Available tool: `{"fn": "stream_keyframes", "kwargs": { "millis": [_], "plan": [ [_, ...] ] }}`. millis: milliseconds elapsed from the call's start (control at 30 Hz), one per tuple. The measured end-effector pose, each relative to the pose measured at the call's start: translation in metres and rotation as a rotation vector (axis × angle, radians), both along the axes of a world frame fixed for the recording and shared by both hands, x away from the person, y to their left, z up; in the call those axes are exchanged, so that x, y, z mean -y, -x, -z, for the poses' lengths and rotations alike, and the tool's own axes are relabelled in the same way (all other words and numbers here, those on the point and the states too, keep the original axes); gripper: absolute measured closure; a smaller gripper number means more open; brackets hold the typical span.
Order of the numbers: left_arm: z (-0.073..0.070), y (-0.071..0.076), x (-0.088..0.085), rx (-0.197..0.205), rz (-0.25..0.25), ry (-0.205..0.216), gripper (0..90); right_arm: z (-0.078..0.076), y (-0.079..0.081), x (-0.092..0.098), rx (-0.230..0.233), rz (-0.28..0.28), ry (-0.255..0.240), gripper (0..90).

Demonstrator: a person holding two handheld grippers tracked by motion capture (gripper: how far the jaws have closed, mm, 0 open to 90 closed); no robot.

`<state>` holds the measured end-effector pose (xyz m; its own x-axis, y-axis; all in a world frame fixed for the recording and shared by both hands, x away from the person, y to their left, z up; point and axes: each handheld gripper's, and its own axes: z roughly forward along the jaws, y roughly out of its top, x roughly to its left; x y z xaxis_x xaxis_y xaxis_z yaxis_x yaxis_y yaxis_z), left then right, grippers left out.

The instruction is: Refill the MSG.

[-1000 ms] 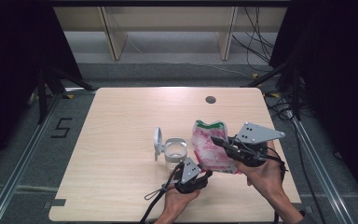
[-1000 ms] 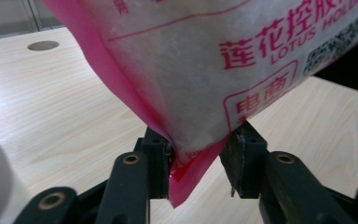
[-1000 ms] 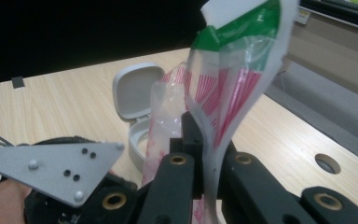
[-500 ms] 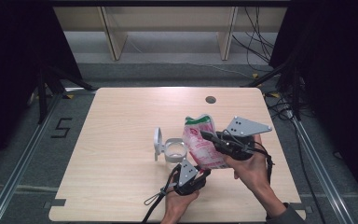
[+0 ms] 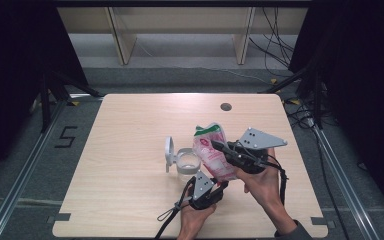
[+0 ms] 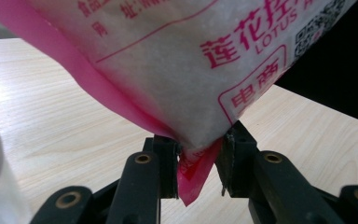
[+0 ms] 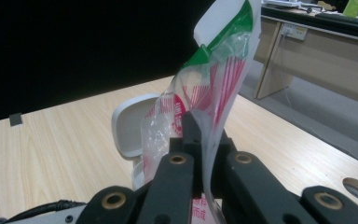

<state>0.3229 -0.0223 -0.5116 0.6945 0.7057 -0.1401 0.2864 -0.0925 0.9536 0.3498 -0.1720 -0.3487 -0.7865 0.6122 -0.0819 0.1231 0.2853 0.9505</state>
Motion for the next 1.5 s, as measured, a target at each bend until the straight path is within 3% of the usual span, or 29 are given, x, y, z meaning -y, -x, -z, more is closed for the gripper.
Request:
{"fn": "stream_keyframes", "kwargs": {
  "millis": [33, 300, 433, 467, 567, 600, 667, 833, 933, 967, 1067, 1267, 1500],
  "plan": [
    [0.001, 0.000, 0.001, 0.001, 0.000, 0.002, 71.1, 0.002, -0.001, -0.001, -0.022, 0.005, -0.014, 90.0],
    [0.000, 0.000, 0.003, 0.001, -0.002, 0.011, 71.9, 0.006, -0.004, -0.011, 0.002, -0.010, 0.001, 90.0],
    [0.001, 0.000, 0.004, -0.003, 0.003, 0.020, 72.2, 0.006, -0.004, -0.012, -0.021, 0.005, -0.003, 90.0],
    [0.001, 0.000, 0.004, -0.006, 0.008, 0.024, 72.3, 0.006, -0.007, -0.011, 0.001, 0.003, 0.008, 90.0],
    [0.002, -0.001, 0.005, -0.009, 0.017, 0.041, 72.4, 0.008, -0.008, -0.014, 0.000, 0.015, 0.008, 90.0],
    [0.003, -0.001, 0.006, -0.016, 0.013, 0.040, 72.5, 0.009, -0.008, -0.015, -0.031, 0.017, 0.006, 90.0],
    [0.002, -0.001, 0.006, -0.017, 0.018, 0.042, 72.6, 0.010, -0.010, -0.016, -0.029, 0.012, 0.009, 90.0],
    [0.003, 0.000, 0.007, -0.011, 0.026, 0.052, 72.9, 0.011, -0.010, -0.019, -0.037, 0.024, 0.013, 90.0],
    [0.003, -0.001, 0.007, 0.000, 0.026, 0.060, 73.1, 0.012, -0.011, -0.023, -0.020, 0.024, 0.012, 90.0],
    [0.003, -0.001, 0.007, 0.002, 0.024, 0.057, 73.2, 0.012, -0.011, -0.024, -0.037, 0.035, 0.010, 90.0],
    [0.004, -0.001, 0.008, 0.007, 0.025, 0.065, 73.2, 0.013, -0.012, -0.025, -0.038, 0.013, 0.004, 90.0],
    [0.004, -0.003, 0.009, 0.006, 0.022, 0.070, 73.4, 0.015, -0.012, -0.028, -0.037, 0.044, 0.015, 90.0],
    [0.005, -0.006, 0.011, 0.000, 0.031, 0.108, 73.6, 0.016, -0.014, -0.032, -0.049, 0.048, 0.014, 90.0]
  ]
}}
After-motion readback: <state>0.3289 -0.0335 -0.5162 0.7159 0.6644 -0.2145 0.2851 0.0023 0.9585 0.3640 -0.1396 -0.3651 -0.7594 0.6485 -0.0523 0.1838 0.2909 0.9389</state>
